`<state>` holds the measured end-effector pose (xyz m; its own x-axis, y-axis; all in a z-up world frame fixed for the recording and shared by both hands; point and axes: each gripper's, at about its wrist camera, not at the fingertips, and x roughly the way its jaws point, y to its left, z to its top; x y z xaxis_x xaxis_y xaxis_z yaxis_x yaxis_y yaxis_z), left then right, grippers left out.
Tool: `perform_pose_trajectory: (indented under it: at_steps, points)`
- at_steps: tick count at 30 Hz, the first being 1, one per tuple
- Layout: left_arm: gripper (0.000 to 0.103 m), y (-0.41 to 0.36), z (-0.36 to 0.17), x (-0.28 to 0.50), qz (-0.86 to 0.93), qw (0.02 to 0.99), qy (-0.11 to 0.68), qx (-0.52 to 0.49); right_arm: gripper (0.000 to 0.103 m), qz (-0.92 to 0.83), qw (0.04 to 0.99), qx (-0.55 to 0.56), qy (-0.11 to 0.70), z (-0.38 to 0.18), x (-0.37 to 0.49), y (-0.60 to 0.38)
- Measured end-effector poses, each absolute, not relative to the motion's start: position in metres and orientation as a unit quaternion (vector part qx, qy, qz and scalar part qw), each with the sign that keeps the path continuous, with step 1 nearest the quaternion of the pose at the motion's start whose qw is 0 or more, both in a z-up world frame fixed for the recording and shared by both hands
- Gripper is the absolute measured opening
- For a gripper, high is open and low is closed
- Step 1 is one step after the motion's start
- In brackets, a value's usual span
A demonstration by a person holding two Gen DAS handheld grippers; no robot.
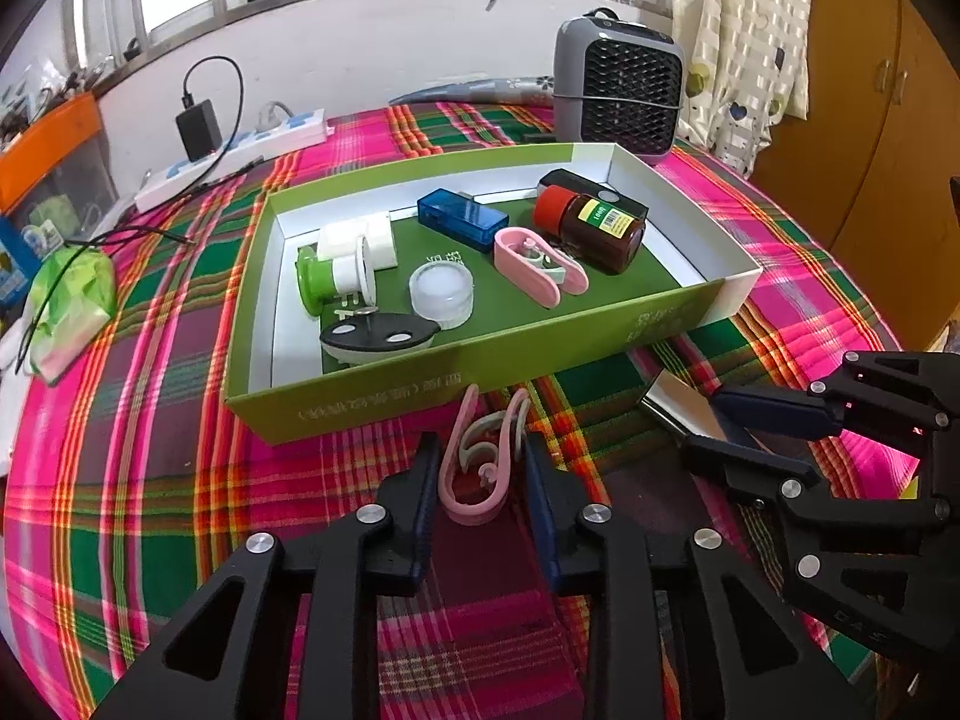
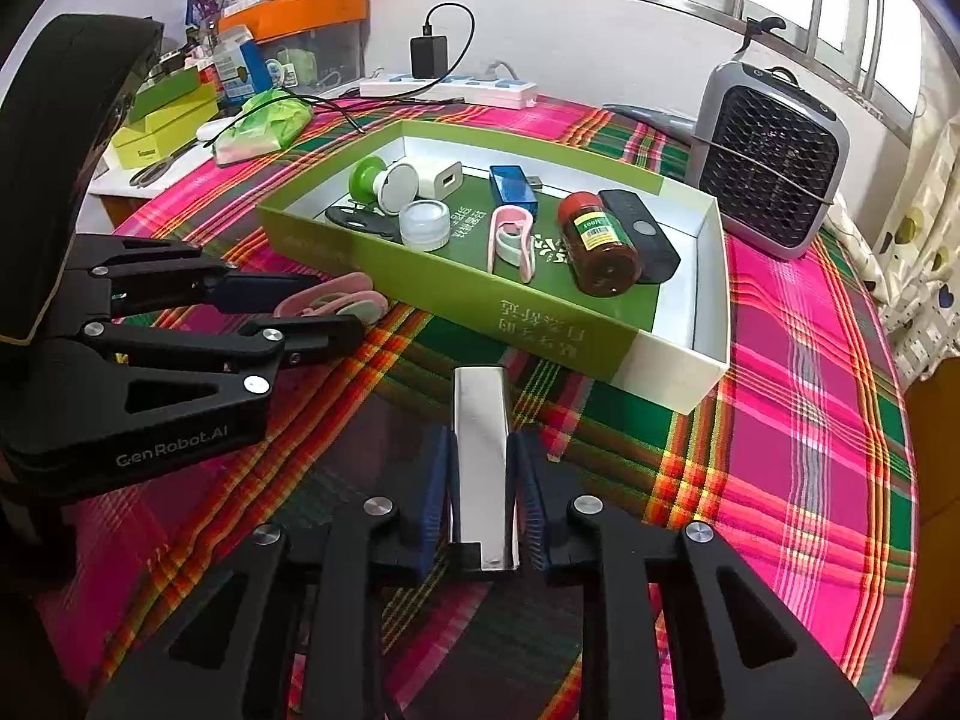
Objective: Organize rigid objects
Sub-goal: 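Carry the cable loop with the left gripper toward the box while the right gripper carries the silver bar, then lower the cable loop into the box with the left gripper while the right gripper lowers the silver bar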
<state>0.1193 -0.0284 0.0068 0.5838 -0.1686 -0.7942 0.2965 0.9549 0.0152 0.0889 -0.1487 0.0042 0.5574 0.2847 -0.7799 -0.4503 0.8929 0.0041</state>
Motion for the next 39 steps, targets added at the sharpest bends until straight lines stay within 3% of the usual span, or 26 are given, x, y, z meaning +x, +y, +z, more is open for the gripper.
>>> perform_pose_trajectory:
  at_steps: [39]
  points:
    - [0.022, -0.016, 0.036, 0.084, -0.123, 0.905, 0.405, 0.039, 0.024, 0.187, 0.896, -0.055, 0.399, 0.023, 0.065, -0.151]
